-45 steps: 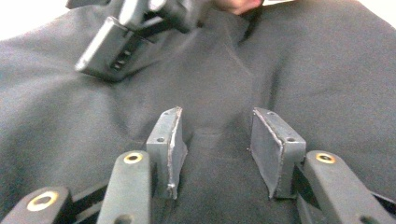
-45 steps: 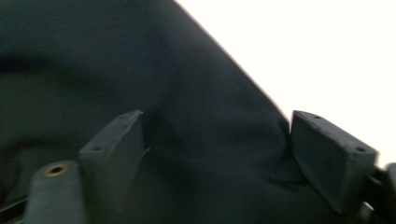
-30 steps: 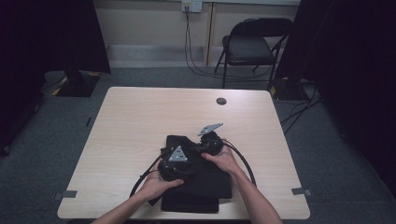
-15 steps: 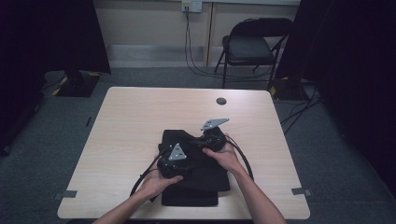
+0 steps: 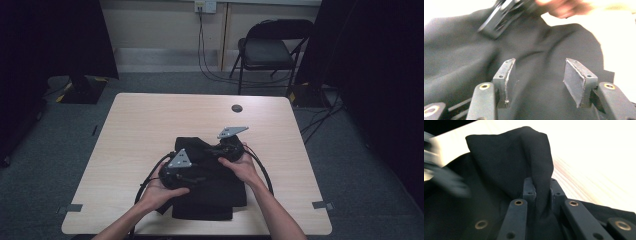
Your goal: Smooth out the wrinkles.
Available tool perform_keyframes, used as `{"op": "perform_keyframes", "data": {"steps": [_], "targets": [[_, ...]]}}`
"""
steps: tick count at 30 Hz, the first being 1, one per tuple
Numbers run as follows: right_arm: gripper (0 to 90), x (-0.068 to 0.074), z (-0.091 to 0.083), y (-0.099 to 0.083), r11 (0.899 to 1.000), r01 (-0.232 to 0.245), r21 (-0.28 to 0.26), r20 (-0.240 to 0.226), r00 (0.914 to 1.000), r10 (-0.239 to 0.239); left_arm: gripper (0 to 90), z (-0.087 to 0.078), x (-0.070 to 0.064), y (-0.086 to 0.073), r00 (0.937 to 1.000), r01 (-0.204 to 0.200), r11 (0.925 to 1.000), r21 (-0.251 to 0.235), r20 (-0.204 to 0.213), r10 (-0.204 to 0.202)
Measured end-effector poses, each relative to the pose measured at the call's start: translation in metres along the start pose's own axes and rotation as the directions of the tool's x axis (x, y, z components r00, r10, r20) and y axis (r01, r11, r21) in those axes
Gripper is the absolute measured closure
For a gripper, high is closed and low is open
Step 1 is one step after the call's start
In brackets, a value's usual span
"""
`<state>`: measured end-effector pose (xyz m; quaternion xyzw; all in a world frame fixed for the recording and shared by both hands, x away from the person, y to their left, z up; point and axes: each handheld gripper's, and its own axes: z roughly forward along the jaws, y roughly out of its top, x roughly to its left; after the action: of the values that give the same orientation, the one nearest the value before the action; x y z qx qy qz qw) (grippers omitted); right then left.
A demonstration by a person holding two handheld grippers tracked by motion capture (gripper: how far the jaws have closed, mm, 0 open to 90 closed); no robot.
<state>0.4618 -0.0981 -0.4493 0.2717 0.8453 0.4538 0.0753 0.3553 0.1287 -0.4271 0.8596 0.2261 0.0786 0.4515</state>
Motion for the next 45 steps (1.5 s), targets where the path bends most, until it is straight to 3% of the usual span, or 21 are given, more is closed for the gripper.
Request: {"op": "perform_keyframes", "data": {"steps": [1,3,5,6,7,8,10,12,13,17,19,22,24,26,30,36,39,41,45], "targets": [[79.7,-0.001,0.001,-0.001,1.0,-0.004,0.002,0.002,1.0,0.004,43.2,-0.006,-0.004,-0.003,0.9996,0.008,1.0,0.002,0.027,-0.008],[79.7,-0.004,0.002,-0.002,1.0,-0.009,0.004,0.007,0.9999,0.009,43.3,-0.013,-0.013,-0.014,0.9992,-0.017,0.9998,0.009,0.037,0.017],[79.7,-0.005,0.003,-0.002,1.0,-0.013,0.004,0.01,0.9999,0.013,43.1,-0.01,-0.019,-0.024,0.9981,-0.05,0.9947,0.09,0.042,0.046],[79.7,-0.006,0.004,-0.001,1.0,-0.017,0.003,0.013,0.9998,0.017,40.9,-0.007,-0.02,-0.029,0.9974,-0.064,0.9922,0.107,0.04,0.06],[79.7,-0.007,0.004,-0.001,1.0,-0.023,0.001,0.01,0.9997,0.023,39.9,0.0,-0.021,-0.033,0.9974,-0.061,0.9876,0.145,0.047,0.055],[79.7,-0.007,0.005,-0.001,1.0,-0.027,-0.002,0.012,0.9996,0.027,37.9,0.006,-0.022,-0.035,0.9972,-0.068,0.9817,0.178,0.042,0.062],[79.7,-0.009,0.005,-0.002,0.999,-0.037,-0.009,0.01,0.9993,0.037,30.2,0.014,-0.021,-0.035,0.9952,-0.097,0.9772,0.189,0.03,0.093],[79.7,-0.011,0.007,-0.003,0.999,-0.041,-0.007,0.012,0.9991,0.041,33.0,0.019,-0.016,-0.034,0.9983,-0.055,0.9807,0.188,-0.009,0.058],[79.8,-0.013,0.008,-0.003,0.999,-0.045,-0.007,0.014,0.9989,0.045,38.0,0.021,-0.013,-0.034,0.9971,-0.066,0.978,0.198,-0.022,0.072],[79.8,-0.019,0.01,-0.004,0.997,-0.07,-0.02,0.031,0.997,0.07,49.1,0.029,-0.007,-0.036,0.9949,-0.081,0.9777,0.193,-0.044,0.091],[79.9,-0.021,0.01,-0.003,0.997,-0.076,-0.021,0.041,0.9962,0.076,49.4,0.033,-0.004,-0.035,0.9945,-0.085,0.9784,0.188,-0.044,0.095],[79.9,-0.024,0.006,0.004,0.997,-0.073,-0.032,0.051,0.9959,0.075,50.2,0.04,-0.001,-0.033,0.9888,-0.112,0.9748,0.193,-0.076,0.129],[80.0,-0.023,0.002,0.012,0.997,-0.056,-0.048,0.053,0.9969,0.058,50.3,0.045,0.002,-0.033,0.9867,-0.104,0.9792,0.174,-0.106,0.123],[80.0,-0.019,-0.005,0.021,0.998,-0.031,-0.061,0.051,0.9981,0.034,50.5,0.048,0.005,-0.033,0.9804,-0.119,0.9799,0.161,-0.137,0.141],[80.0,-0.008,-0.017,0.027,0.998,0.01,-0.066,0.034,0.9994,-0.007,50.8,0.049,0.007,-0.035,0.9743,-0.153,0.9771,0.148,-0.143,0.174],[80.0,0.015,-0.035,0.021,0.995,0.07,-0.067,0.02,0.9974,-0.069,51.0,0.049,0.006,-0.035,0.9713,-0.163,0.9745,0.154,-0.148,0.186],[80.0,0.025,-0.043,0.013,0.994,0.08,-0.07,0.008,0.9968,-0.08,51.8,0.05,0.007,-0.038,0.9646,-0.188,0.9733,0.131,-0.162,0.208],[80.0,0.033,-0.045,0.004,0.993,0.103,-0.049,0.013,0.9947,-0.102,52.1,0.049,0.01,-0.039,0.9669,-0.187,0.9754,0.118,-0.154,0.203],[80.0,0.041,-0.042,-0.017,0.996,0.087,-0.017,0.002,0.9962,-0.087,52.3,0.049,0.012,-0.039,0.9638,-0.192,0.9747,0.114,-0.165,0.209]]}}
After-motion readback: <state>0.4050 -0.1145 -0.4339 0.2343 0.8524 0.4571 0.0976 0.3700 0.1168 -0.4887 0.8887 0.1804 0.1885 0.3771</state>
